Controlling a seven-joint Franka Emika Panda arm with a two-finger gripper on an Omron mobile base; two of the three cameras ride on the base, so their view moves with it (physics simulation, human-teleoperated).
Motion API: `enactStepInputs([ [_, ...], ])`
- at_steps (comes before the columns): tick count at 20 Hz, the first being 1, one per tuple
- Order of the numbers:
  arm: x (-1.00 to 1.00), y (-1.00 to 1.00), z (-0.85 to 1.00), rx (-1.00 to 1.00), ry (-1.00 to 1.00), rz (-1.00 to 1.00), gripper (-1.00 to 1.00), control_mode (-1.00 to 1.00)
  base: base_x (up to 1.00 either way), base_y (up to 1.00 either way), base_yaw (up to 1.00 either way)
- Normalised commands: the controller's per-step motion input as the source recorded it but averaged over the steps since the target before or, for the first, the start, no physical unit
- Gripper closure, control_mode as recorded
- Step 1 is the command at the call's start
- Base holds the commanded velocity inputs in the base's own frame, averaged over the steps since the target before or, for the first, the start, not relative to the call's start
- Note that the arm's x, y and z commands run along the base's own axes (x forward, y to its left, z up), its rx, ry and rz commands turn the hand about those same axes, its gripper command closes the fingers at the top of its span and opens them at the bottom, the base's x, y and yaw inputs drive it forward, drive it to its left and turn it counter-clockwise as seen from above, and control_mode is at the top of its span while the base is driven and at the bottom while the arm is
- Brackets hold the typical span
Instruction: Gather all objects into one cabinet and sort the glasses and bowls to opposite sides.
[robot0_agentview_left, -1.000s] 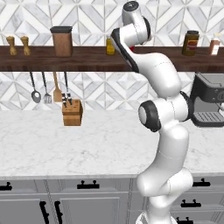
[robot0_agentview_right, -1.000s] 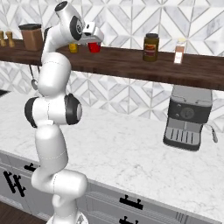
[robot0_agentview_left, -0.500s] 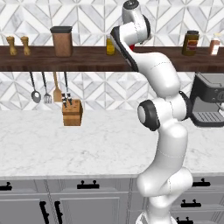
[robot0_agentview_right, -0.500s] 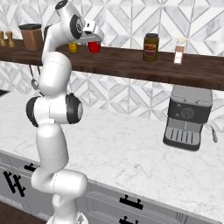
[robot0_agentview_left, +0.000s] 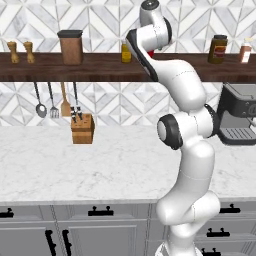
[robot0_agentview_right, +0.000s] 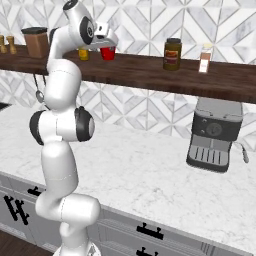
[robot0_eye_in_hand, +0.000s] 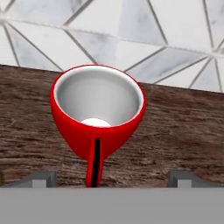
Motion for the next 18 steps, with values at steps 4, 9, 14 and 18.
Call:
enactStepInputs([
  [4, 0.01, 0.33, -0.05, 0.00, 0.00, 0.00, -1.00, -1.00, 0.00, 0.00, 0.00],
  [9, 0.00, 0.02, 0.00, 0.00, -0.02, 0.00, -1.00, -1.00, 0.00, 0.00, 0.00],
  [14, 0.25, 0.15, -0.04, 0.00, 0.00, 0.00, -1.00, -1.00, 0.00, 0.00, 0.00],
  [18, 0.00, 0.04, 0.00, 0.00, 0.01, 0.00, -1.00, -1.00, 0.00, 0.00, 0.00],
])
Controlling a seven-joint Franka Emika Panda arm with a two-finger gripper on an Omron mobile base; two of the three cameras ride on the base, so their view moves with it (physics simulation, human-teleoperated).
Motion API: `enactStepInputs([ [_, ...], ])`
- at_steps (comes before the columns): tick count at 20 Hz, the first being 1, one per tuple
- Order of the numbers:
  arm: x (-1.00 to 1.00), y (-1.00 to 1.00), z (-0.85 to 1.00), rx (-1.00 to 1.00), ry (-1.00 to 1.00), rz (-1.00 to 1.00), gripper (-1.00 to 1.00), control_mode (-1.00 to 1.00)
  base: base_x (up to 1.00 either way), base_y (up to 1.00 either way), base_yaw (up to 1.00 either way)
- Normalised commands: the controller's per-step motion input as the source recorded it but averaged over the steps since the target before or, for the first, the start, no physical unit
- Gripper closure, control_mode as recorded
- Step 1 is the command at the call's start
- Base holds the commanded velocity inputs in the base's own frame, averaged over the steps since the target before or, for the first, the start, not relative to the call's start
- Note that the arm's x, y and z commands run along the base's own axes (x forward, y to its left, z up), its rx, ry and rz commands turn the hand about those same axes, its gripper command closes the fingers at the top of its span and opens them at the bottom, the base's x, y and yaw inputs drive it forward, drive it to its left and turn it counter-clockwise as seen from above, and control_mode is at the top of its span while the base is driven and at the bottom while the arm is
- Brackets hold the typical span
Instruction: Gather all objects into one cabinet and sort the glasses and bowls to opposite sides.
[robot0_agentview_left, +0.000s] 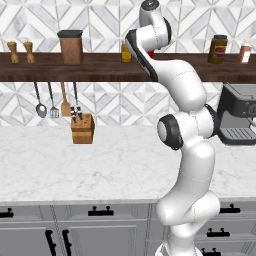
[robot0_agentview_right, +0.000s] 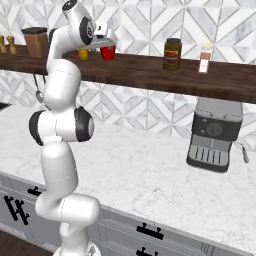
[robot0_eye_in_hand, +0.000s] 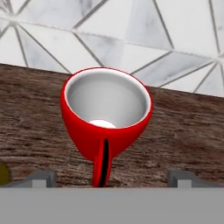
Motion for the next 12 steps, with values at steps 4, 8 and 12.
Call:
enactStepInputs([
  [4, 0.00, 0.23, -0.21, 0.00, 0.03, 0.00, -1.00, -1.00, 0.00, 0.00, 0.00],
  [8, 0.00, 0.05, -0.01, 0.00, 0.00, 0.00, -1.00, -1.00, 0.00, 0.00, 0.00],
  [12, 0.09, 0.06, -0.01, 0.00, 0.00, 0.00, -1.00, -1.00, 0.00, 0.00, 0.00],
])
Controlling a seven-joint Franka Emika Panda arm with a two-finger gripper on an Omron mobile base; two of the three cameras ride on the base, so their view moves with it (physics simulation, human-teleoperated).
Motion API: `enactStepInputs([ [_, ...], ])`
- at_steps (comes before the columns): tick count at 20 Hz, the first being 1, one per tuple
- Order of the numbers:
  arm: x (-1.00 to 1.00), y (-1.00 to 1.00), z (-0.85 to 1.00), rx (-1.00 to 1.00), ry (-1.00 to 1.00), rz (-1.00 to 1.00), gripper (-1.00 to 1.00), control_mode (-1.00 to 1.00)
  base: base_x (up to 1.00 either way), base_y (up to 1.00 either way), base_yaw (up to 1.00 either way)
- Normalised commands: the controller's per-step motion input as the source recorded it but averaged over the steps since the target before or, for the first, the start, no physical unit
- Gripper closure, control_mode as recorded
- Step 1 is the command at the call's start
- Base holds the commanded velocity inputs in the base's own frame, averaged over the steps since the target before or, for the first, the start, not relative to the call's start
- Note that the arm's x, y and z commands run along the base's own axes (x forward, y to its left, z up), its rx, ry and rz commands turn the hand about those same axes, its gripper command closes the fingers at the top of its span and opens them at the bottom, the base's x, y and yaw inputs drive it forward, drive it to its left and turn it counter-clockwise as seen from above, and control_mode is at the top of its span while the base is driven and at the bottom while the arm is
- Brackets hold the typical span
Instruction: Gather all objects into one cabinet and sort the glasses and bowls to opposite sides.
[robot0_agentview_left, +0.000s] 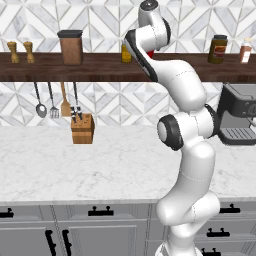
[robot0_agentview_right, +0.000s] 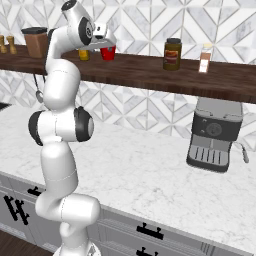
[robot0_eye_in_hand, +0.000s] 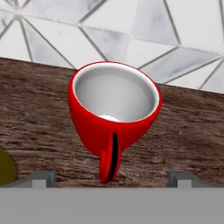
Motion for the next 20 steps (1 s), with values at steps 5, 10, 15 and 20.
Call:
enactStepInputs([
  [5, 0.55, 0.22, -0.17, -0.04, 0.00, 0.00, -1.00, -1.00, 0.00, 0.00, 0.00],
  [10, 0.40, 0.20, -0.18, -0.01, 0.00, 0.00, -1.00, -1.00, 0.00, 0.00, 0.00],
  [15, 0.00, 0.02, -0.44, -0.06, 0.11, 0.00, -1.00, -1.00, 0.00, 0.00, 0.00],
  [20, -0.01, 0.05, -0.59, -0.11, 0.20, 0.00, -1.00, -1.00, 0.00, 0.00, 0.00],
])
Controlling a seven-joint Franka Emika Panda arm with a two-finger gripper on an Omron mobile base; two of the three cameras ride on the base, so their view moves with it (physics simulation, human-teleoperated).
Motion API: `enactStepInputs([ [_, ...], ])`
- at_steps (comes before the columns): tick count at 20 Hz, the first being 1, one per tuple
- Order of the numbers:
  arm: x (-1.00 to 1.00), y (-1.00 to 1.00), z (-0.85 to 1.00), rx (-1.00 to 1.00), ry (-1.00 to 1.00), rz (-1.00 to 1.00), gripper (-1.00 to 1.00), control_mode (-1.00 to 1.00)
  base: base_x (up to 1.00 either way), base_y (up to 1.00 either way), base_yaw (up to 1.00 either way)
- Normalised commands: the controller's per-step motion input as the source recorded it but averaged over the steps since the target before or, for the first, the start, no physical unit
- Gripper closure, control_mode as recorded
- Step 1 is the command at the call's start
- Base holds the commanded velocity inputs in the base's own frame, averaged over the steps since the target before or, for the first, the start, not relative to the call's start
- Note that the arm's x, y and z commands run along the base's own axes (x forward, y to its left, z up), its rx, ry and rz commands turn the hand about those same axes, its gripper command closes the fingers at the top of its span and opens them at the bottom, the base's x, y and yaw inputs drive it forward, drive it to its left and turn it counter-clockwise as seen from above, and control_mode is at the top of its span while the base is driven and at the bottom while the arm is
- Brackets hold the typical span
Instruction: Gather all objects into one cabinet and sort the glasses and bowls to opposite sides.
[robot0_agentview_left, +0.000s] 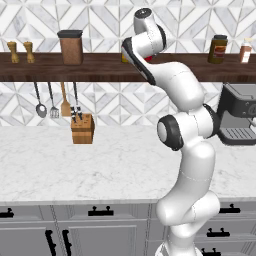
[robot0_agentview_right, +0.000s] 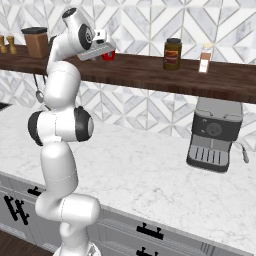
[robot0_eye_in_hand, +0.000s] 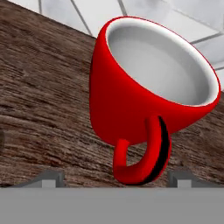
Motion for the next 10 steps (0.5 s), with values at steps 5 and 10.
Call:
enactStepInputs([
  [5, 0.18, 0.00, 0.14, 0.01, 0.00, 0.00, -1.00, -1.00, 0.00, 0.00, 0.00],
  [10, 0.10, 0.00, 0.54, 0.08, 0.00, 0.00, -1.00, -1.00, 0.00, 0.00, 0.00],
])
